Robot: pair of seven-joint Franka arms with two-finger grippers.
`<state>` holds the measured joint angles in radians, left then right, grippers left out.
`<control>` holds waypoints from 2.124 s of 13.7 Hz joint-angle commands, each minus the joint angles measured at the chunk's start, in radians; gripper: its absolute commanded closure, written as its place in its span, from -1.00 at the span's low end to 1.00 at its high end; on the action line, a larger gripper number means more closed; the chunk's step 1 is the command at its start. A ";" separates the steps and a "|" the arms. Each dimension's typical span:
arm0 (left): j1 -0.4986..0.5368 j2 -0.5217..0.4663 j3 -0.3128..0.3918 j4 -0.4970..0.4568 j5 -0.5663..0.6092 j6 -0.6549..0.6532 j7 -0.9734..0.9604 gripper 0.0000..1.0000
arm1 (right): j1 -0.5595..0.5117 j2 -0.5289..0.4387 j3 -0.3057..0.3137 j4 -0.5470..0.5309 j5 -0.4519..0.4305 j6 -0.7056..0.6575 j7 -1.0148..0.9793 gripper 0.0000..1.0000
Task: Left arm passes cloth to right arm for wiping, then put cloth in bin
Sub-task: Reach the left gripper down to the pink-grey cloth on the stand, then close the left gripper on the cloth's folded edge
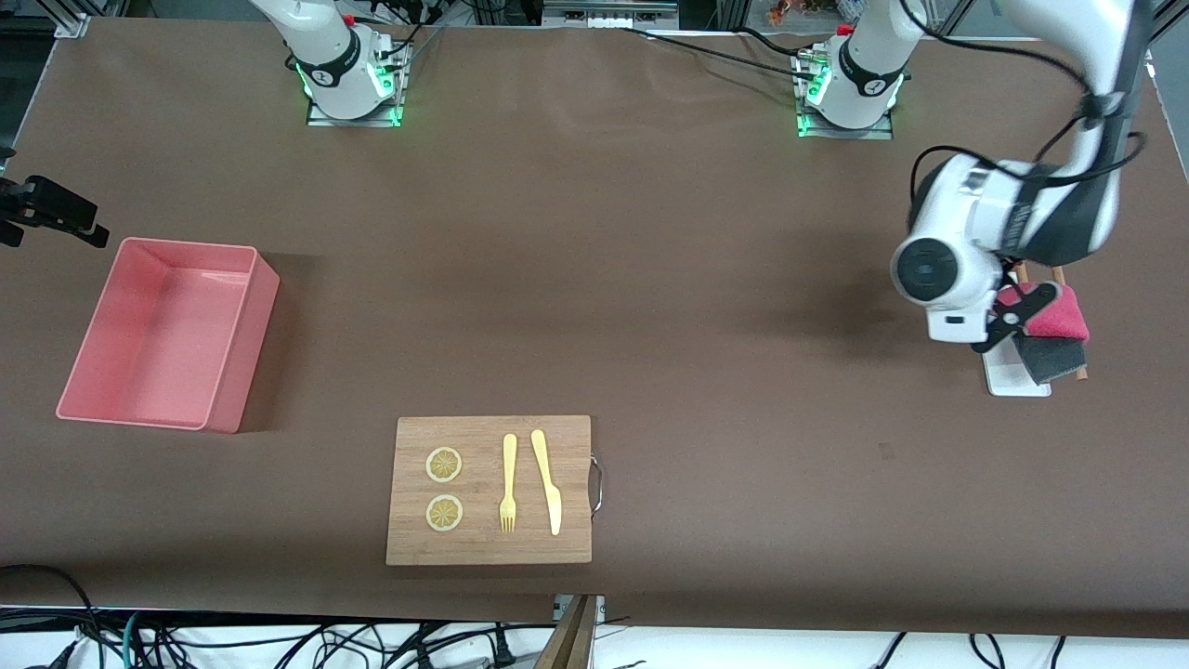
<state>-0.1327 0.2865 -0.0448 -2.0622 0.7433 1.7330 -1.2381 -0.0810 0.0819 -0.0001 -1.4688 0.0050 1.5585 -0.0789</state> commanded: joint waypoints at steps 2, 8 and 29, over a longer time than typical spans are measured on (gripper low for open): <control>-0.011 0.075 0.006 -0.033 0.097 0.013 -0.226 -1.00 | 0.000 -0.007 0.000 -0.001 -0.007 -0.003 -0.013 -1.00; 0.022 0.241 0.010 -0.022 0.378 0.013 -0.549 -1.00 | -0.002 -0.007 0.000 -0.002 -0.007 -0.002 -0.013 -1.00; 0.054 0.290 0.003 0.060 0.343 0.016 -0.600 1.00 | -0.002 0.004 0.000 0.022 -0.008 -0.012 -0.016 -1.00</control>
<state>-0.0728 0.5858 -0.0384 -2.0365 1.1085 1.7566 -1.8776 -0.0813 0.0820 -0.0010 -1.4681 0.0050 1.5586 -0.0791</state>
